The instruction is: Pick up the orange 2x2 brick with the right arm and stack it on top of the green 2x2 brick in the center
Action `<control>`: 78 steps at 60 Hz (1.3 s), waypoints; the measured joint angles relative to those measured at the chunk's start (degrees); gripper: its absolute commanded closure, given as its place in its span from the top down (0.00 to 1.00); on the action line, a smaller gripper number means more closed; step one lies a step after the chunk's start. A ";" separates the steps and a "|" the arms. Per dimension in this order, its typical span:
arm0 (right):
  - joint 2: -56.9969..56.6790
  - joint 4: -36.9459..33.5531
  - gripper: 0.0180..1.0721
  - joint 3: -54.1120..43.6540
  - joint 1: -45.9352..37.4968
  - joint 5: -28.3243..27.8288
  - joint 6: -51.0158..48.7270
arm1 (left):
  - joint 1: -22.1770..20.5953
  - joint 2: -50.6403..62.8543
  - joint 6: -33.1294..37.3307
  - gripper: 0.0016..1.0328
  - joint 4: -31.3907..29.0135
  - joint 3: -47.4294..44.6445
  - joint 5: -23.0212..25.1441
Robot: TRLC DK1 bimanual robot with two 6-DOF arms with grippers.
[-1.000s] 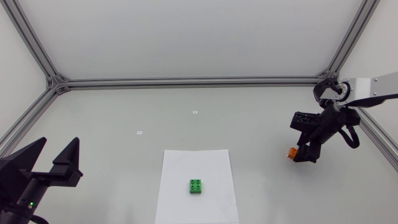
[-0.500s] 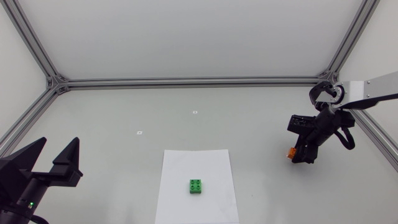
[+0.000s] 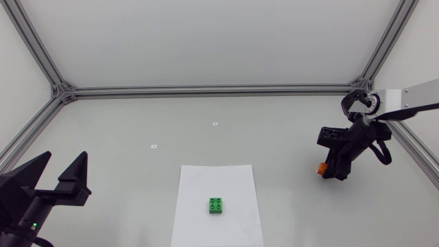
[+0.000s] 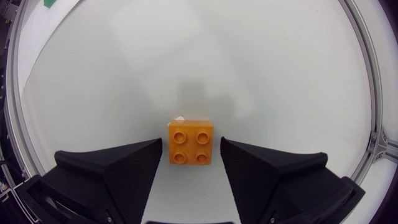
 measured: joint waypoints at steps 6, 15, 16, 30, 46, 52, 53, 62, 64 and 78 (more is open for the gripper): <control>0.00 -0.02 0.56 0.02 0.00 0.00 -0.24 | 0.00 0.00 0.02 0.96 0.00 0.00 0.00; 0.00 -0.04 0.51 0.02 0.00 0.00 -0.85 | 0.00 0.00 0.02 0.96 0.00 0.00 0.00; 0.00 -0.04 0.50 0.02 0.00 0.00 -0.85 | 0.00 0.00 0.00 0.96 0.00 0.00 0.00; 0.20 -0.22 0.36 0.02 0.81 -0.11 -1.16 | 0.00 0.00 0.00 0.96 0.00 0.00 0.00; 1.18 -4.33 0.23 2.45 1.03 -1.11 -1.27 | 0.00 0.00 0.02 0.96 0.00 0.00 0.00; 0.98 -6.16 0.18 2.91 1.03 -1.38 -1.27 | 0.00 0.00 0.00 0.96 0.00 0.00 0.00; 0.81 -6.71 0.18 2.91 1.03 -1.53 -1.27 | 0.00 0.00 0.02 0.96 0.00 0.00 0.00; -4.90 -9.18 0.17 2.49 1.92 -2.21 -1.25 | 0.00 0.00 0.02 0.96 0.00 0.00 0.00; -7.13 -9.38 0.17 2.08 2.64 -2.21 -1.25 | 0.00 0.00 0.00 0.96 0.00 0.00 0.00; -18.99 -12.20 0.12 -2.75 13.55 -2.19 0.74 | 0.00 0.00 0.00 0.96 0.00 0.00 0.00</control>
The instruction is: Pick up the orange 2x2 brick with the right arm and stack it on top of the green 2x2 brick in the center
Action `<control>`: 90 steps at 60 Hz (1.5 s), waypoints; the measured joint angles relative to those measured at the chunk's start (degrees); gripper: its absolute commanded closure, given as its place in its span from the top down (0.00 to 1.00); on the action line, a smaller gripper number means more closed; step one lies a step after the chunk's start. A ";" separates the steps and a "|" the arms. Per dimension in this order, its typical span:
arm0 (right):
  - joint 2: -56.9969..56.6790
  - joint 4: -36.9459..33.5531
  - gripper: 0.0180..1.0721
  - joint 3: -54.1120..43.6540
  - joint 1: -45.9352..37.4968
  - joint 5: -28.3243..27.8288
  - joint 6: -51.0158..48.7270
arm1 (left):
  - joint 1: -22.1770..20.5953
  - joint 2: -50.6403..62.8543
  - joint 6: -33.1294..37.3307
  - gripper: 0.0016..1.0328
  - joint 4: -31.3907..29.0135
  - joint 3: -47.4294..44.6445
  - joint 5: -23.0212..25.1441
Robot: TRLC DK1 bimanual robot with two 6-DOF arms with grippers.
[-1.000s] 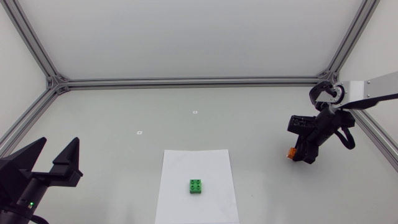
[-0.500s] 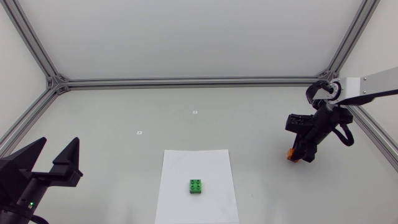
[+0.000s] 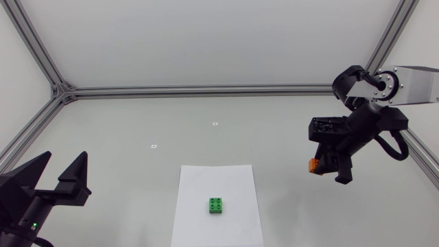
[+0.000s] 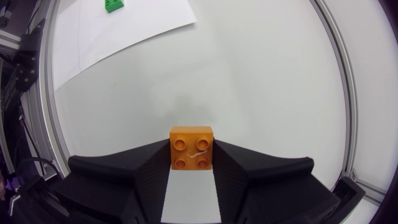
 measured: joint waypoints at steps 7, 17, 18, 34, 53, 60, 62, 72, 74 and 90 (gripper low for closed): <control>-1.33 -0.92 0.12 -1.11 6.45 0.02 3.19 | 0.00 0.00 0.00 0.96 0.00 0.00 0.00; -2.01 -0.55 0.06 -2.16 17.14 1.57 9.70 | 0.00 0.00 0.00 0.96 0.00 0.00 0.00; -2.05 -0.52 0.06 -2.25 18.47 1.73 10.69 | 0.00 0.00 0.00 0.96 0.00 0.00 0.00; -0.98 1.66 0.06 -1.25 31.89 2.69 21.09 | 0.00 0.00 0.00 0.96 0.00 0.00 0.00; 5.35 2.80 0.06 4.83 41.33 3.41 27.87 | 0.00 0.00 0.00 0.96 0.00 0.00 0.00; 7.80 2.99 0.06 7.74 43.19 3.74 28.83 | 0.00 0.00 0.00 0.96 0.00 0.00 0.00; 8.61 2.99 0.06 8.59 43.74 4.11 29.31 | 0.00 0.00 0.02 0.96 0.00 0.00 0.00; 12.24 3.17 0.06 11.80 46.27 4.33 29.86 | 0.00 0.00 0.00 0.96 0.00 0.00 0.00; 12.79 3.17 0.06 12.24 46.73 4.35 29.86 | 0.00 0.00 0.00 0.96 0.00 0.00 0.00; 16.65 3.17 0.06 15.26 48.43 4.57 30.05 | 0.00 0.00 0.02 0.96 0.00 0.00 0.00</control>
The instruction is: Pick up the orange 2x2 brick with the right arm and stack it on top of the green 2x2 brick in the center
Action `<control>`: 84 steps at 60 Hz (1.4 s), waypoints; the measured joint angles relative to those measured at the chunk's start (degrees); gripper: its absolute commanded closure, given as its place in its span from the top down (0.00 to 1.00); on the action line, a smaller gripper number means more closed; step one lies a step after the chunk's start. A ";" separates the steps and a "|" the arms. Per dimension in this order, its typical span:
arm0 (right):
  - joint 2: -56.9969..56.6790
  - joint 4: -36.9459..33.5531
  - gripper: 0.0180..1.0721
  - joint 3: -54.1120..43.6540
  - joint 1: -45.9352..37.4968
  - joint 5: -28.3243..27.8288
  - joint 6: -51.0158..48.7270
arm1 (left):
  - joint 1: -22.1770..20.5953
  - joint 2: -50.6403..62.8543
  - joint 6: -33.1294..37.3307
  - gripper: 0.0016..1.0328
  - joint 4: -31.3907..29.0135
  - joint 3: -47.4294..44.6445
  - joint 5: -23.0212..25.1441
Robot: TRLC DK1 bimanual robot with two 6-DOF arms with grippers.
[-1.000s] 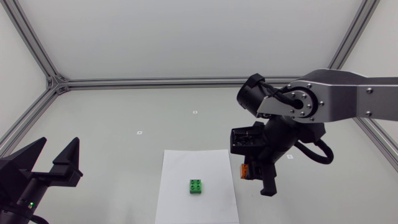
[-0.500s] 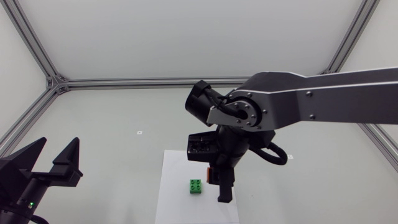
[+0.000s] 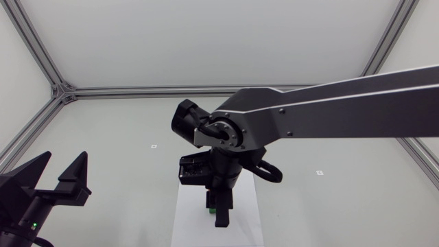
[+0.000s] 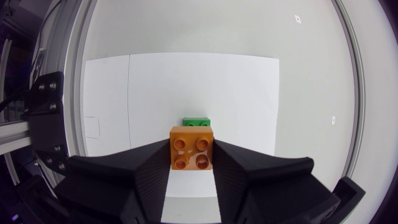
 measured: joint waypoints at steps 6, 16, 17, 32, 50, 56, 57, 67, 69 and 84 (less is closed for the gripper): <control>1.01 0.04 0.06 0.44 0.00 0.35 0.00 | 0.00 0.00 -0.02 0.96 0.00 0.00 0.00; 2.25 0.39 0.06 0.50 0.00 0.90 0.00 | 0.00 0.00 0.00 0.96 0.00 0.00 0.00; 2.36 0.42 0.06 0.50 0.00 0.90 -0.02 | 0.00 0.00 -0.02 0.96 0.00 0.00 0.00; 3.30 1.29 0.06 0.50 -0.02 1.05 0.00 | 0.00 0.00 0.00 0.96 0.00 0.00 0.00; 4.46 1.95 0.06 0.52 -0.02 1.09 0.00 | 0.00 0.00 -0.02 0.96 0.00 0.00 0.00; 4.46 1.99 0.06 0.52 -0.09 1.07 0.00 | 0.00 0.00 -0.02 0.96 0.00 0.00 0.00; 4.46 2.03 0.06 0.52 -0.13 1.09 0.00 | 0.00 0.00 -0.02 0.96 0.00 0.00 0.00; 5.18 2.43 0.06 0.52 -0.17 1.29 0.00 | 0.00 0.00 0.00 0.96 0.00 0.00 0.00; 5.38 2.45 0.06 0.52 -0.17 1.29 0.00 | 0.00 0.00 -0.02 0.96 0.00 0.00 0.00; 5.88 3.26 0.06 0.52 -0.24 1.29 0.00 | 0.00 0.00 -0.02 0.96 0.00 0.00 0.00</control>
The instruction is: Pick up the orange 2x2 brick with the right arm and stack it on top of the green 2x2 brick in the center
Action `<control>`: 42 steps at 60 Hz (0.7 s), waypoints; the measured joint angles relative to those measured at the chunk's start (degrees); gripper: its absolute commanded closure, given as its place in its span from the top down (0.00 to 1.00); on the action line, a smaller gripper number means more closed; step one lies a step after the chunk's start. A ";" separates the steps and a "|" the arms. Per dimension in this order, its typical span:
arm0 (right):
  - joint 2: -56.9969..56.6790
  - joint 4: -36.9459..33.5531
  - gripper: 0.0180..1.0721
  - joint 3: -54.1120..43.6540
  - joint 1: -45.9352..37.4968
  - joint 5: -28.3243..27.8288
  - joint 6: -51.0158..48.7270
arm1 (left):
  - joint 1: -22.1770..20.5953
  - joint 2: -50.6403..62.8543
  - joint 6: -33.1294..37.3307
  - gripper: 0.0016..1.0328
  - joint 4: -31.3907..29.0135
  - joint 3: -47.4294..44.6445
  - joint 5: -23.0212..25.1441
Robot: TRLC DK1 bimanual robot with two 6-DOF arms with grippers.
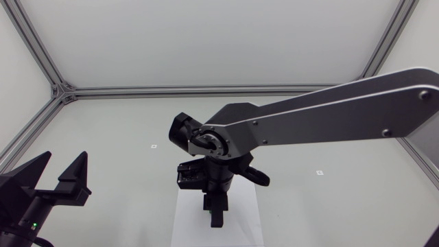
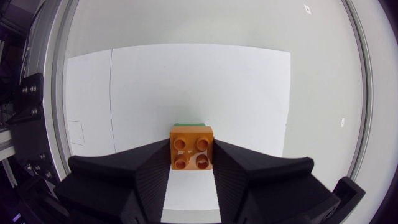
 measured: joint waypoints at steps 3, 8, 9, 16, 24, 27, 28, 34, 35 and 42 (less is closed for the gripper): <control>0.04 0.00 0.06 0.00 0.00 0.02 0.00 | 0.00 0.00 0.00 0.96 0.00 0.00 0.00; 0.04 0.02 0.06 0.00 -0.04 0.02 0.00 | 0.00 0.00 0.02 0.96 0.00 0.00 0.00; 0.04 0.02 0.06 0.00 -0.04 0.02 0.00 | 0.00 0.00 0.00 0.96 0.00 0.00 0.00; 0.04 0.02 0.06 -0.02 -0.31 0.02 0.00 | 0.00 0.00 0.00 0.96 0.00 0.00 0.00; 0.04 0.20 0.06 -0.04 -0.31 0.20 0.00 | 0.00 0.00 0.00 0.96 0.00 0.00 0.00; 0.09 0.20 0.06 -0.04 -0.31 0.22 0.00 | 0.00 0.00 0.00 0.96 0.00 0.00 0.00; 0.09 0.22 0.06 -0.04 -0.31 0.22 0.00 | 0.00 0.00 0.02 0.96 0.00 0.00 0.00; 0.15 0.24 0.06 -0.07 -0.31 0.22 0.00 | 0.00 0.00 0.00 0.96 0.00 0.00 0.00; 0.15 0.24 0.06 -0.09 -0.31 0.22 0.00 | 0.00 0.00 0.02 0.96 0.00 0.00 0.00; 0.20 0.42 0.06 -0.55 -0.31 0.24 0.00 | 0.00 0.00 0.00 0.96 0.00 0.00 0.00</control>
